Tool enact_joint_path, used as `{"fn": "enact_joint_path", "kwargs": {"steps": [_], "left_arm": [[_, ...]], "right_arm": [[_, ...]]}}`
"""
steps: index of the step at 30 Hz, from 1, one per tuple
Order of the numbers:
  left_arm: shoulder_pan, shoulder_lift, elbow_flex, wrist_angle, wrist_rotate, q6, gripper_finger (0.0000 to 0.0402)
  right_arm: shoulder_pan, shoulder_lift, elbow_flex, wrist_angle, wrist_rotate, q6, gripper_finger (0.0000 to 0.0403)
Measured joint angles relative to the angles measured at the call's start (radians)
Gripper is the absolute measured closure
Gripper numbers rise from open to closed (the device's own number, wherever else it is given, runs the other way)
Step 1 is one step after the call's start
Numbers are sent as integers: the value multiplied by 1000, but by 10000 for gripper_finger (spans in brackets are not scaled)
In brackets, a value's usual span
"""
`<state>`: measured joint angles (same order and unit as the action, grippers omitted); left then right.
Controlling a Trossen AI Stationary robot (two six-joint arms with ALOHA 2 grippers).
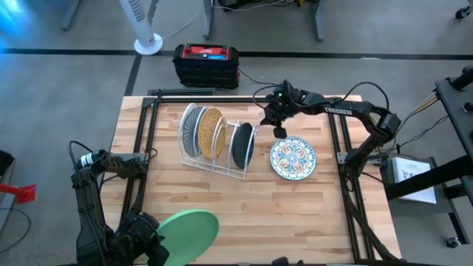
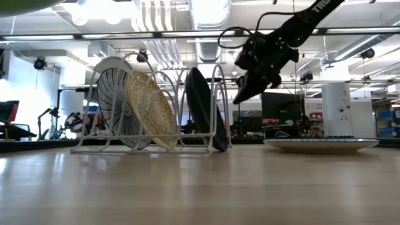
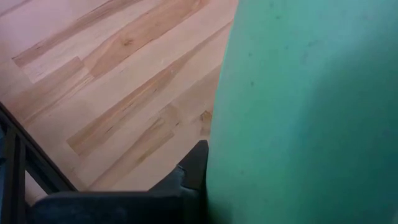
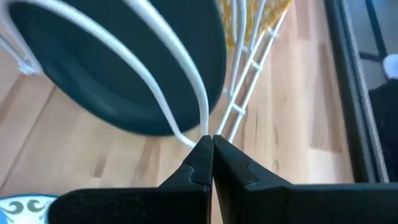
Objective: Sort dishes
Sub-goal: Put the green plate in the dish rack
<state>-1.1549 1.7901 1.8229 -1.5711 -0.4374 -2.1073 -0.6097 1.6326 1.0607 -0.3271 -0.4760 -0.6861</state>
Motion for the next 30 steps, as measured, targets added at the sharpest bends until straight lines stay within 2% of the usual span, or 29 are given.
{"fn": "enact_joint_path", "kwargs": {"steps": [7,14,17,25,30], "left_arm": [[0,0,0,0,0,0,358],[1,0,0,0,0,-1,358],[1,0,0,0,0,-1,358],[5,0,0,0,0,-1,358],[5,0,0,0,0,-1,358]], "right_arm": [[-20,-12,1,-3,-11,8,401],[-20,-42,7,38,-44,87,393],[-16,-42,7,33,-97,97,370],[9,-42,10,66,-99,145,277],[49,-39,10,102,-101,146,239]]}}
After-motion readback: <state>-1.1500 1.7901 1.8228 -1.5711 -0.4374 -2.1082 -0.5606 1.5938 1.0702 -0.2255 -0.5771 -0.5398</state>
